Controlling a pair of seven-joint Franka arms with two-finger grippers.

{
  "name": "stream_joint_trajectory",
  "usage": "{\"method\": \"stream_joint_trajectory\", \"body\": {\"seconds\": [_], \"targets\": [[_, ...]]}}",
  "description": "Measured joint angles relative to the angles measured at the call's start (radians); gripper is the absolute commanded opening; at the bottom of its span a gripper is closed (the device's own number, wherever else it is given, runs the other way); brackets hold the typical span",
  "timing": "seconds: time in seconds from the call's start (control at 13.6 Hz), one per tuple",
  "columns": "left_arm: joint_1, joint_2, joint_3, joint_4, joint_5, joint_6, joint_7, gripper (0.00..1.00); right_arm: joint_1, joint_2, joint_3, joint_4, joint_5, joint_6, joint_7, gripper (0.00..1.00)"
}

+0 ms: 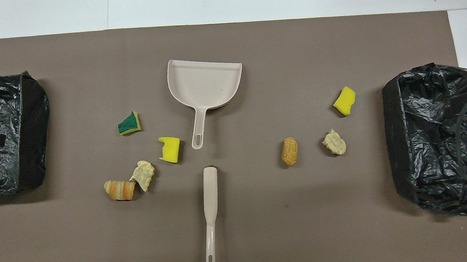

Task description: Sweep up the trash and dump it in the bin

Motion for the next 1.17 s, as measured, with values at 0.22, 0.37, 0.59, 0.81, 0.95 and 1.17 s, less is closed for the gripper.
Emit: {"method": "stream_joint_trajectory", "body": {"seconds": [0.22, 0.37, 0.59, 0.81, 0.95, 1.17], "targets": [[0.000, 0.000, -0.001, 0.000, 0.000, 0.000, 0.000, 1.00, 0.005, -0.001, 0.005, 0.005, 0.000, 0.002, 0.044, 1.00], [0.000, 0.000, -0.002, 0.000, 0.000, 0.000, 0.000, 1.00, 0.009, -0.001, 0.008, 0.007, 0.000, 0.004, 0.068, 1.00], [-0.001, 0.000, -0.014, 0.000, -0.001, -0.001, -0.001, 1.00, 0.012, -0.002, 0.008, 0.007, 0.001, 0.006, 0.069, 1.00], [-0.005, -0.004, -0.050, -0.006, -0.003, -0.006, -0.002, 1.00, 0.013, -0.003, 0.010, 0.006, 0.001, 0.006, 0.069, 1.00], [-0.019, -0.022, -0.077, -0.035, -0.004, -0.010, -0.006, 1.00, 0.018, -0.007, 0.011, -0.005, 0.001, 0.006, 0.069, 1.00], [-0.073, -0.081, -0.090, -0.133, -0.015, -0.006, -0.061, 1.00, 0.023, -0.019, 0.011, -0.016, 0.001, 0.006, 0.035, 1.00]]}}
